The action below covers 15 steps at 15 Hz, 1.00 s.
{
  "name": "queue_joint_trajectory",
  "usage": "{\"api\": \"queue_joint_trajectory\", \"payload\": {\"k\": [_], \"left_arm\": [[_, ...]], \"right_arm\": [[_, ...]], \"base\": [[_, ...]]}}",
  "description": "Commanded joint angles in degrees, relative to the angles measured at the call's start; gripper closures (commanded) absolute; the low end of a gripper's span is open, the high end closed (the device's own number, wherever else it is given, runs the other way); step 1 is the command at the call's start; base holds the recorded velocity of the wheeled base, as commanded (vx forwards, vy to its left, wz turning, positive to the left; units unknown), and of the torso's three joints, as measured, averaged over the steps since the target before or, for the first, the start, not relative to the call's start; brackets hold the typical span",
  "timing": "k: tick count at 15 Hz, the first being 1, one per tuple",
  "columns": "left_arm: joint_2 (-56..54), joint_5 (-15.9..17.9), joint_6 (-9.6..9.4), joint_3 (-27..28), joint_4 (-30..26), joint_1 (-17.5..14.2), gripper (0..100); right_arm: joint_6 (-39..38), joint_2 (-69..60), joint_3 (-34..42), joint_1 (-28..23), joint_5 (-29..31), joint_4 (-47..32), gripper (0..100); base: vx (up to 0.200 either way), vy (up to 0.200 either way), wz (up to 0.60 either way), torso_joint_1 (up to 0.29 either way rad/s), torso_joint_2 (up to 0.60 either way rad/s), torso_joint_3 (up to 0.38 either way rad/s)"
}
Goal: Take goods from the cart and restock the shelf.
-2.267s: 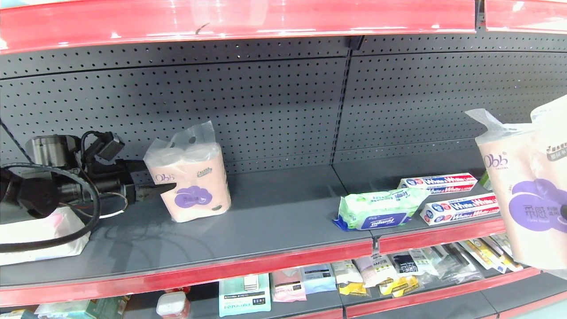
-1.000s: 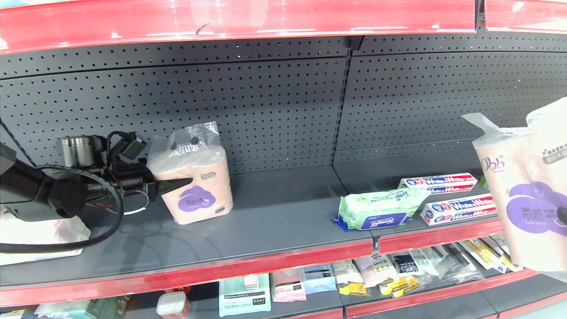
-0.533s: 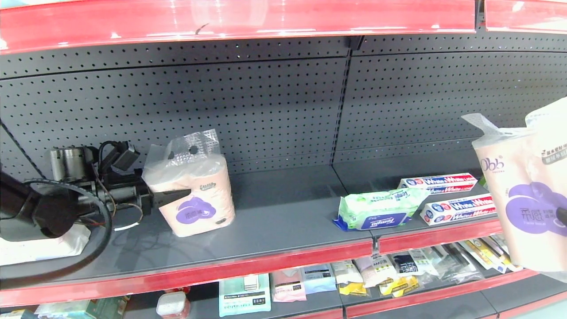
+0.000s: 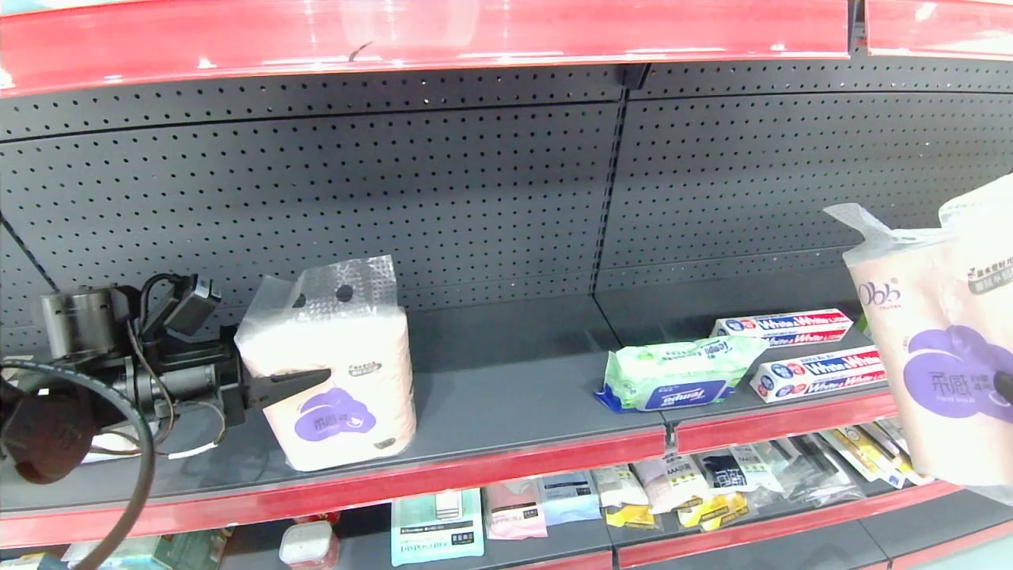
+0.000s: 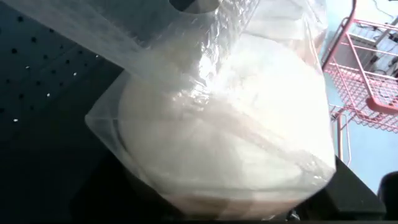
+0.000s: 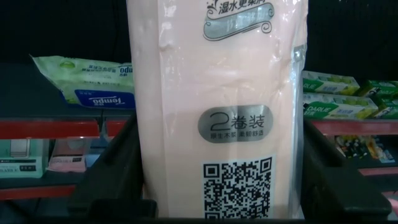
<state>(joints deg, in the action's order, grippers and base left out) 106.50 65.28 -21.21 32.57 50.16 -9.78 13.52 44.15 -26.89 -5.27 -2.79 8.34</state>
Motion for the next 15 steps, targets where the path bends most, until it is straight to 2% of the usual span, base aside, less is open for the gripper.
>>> {"api": "queue_joint_trajectory", "payload": {"k": [1, 4, 7, 11, 15], "left_arm": [[-1.29, 0.90, -0.15, -3.92, 2.22, -1.21, 100], [-0.33, 1.60, -0.59, -5.68, 2.57, -1.47, 100], [1.52, 1.52, -0.06, -4.54, 5.21, -1.39, 100], [2.84, 1.60, -0.06, -2.25, 5.38, -1.03, 100], [3.72, 1.60, -0.06, 0.12, 5.47, 2.66, 100]], "right_arm": [[0.02, 0.05, 0.00, -0.01, -0.02, 0.01, 100], [0.02, -0.03, -0.09, -0.01, -0.02, 0.01, 100], [0.10, -0.21, -0.09, -0.01, 0.07, 0.01, 100], [0.10, -0.47, 0.00, -0.01, 0.24, 0.01, 100], [0.10, -0.56, -0.18, -0.01, 0.24, 0.10, 100]], "base": [[0.000, 0.000, 0.00, 0.000, 0.00, 0.000], [0.000, 0.000, 0.00, 0.000, 0.00, 0.000], [0.000, 0.000, 0.00, 0.000, 0.00, 0.000], [0.000, 0.000, 0.00, 0.000, 0.00, 0.000], [0.000, 0.000, 0.00, 0.000, 0.00, 0.000]]}}
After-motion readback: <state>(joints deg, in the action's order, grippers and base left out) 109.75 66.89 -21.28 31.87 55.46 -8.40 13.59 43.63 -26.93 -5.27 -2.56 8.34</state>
